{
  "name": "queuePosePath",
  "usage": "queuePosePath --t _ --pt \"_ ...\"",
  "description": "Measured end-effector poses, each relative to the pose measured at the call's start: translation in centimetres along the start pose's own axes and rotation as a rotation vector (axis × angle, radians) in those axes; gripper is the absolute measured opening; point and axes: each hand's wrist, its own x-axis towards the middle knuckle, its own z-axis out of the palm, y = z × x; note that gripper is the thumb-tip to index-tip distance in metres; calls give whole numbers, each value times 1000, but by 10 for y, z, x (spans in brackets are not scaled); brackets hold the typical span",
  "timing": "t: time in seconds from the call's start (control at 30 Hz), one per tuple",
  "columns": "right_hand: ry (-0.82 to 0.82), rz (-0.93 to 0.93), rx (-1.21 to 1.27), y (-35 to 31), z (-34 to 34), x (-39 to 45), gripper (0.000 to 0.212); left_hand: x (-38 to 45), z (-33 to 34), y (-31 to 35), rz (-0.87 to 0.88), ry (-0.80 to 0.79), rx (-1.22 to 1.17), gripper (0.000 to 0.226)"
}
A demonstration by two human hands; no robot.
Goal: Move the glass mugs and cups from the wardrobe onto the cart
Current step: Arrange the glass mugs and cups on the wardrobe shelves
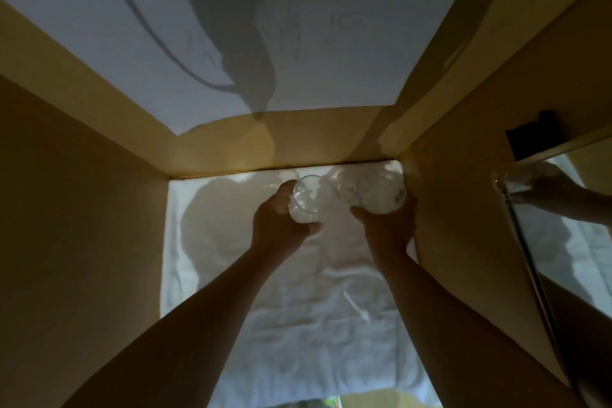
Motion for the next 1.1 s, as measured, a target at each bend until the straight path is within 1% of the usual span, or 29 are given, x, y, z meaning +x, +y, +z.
queuePosePath --t 0.07,0.17,0.3,0.37,0.43,0.47,0.5,0.57,0.63,0.67,0.77,0.83,0.93,1.0,1.1 --pt "-35 -5 -14 -8 -11 -21 116 -15 -22 8 -5 22 77 90" --pt "-111 -36 -33 -32 -30 -50 115 -44 -59 26 -18 77 108 92" --pt "-201 -134 -57 -81 -55 -93 115 -94 -113 53 -17 161 86 82" --pt "-237 -174 -26 -109 -69 -116 104 -118 -141 70 -17 195 87 80" --pt "-304 -208 18 -133 -83 -137 81 -140 -166 88 -36 255 30 75" --pt "-326 -232 32 -144 -90 -148 74 -150 -177 97 -34 276 -2 73" --pt "-337 -250 54 -156 -97 -158 74 -159 -187 106 -27 297 -26 71" --pt "-339 -265 140 -183 -108 -178 84 -175 -211 125 1 359 -45 67" --pt "-332 -304 211 -208 -120 -194 83 -189 -233 140 33 404 -58 67" --pt "-328 -332 237 -218 -126 -201 82 -196 -243 145 45 420 -58 69" --pt "-323 -419 279 -246 -152 -219 91 -220 -271 164 83 457 -119 79" --pt "-310 -491 276 -260 -174 -234 89 -239 -286 177 134 489 -168 81" --pt "-271 -560 293 -276 -211 -266 84 -275 -305 196 182 533 -214 74" --pt "-252 -579 307 -284 -238 -293 87 -302 -317 207 216 549 -229 69" --pt "-225 -643 335 -292 -277 -330 95 -345 -337 224 313 571 -227 59"
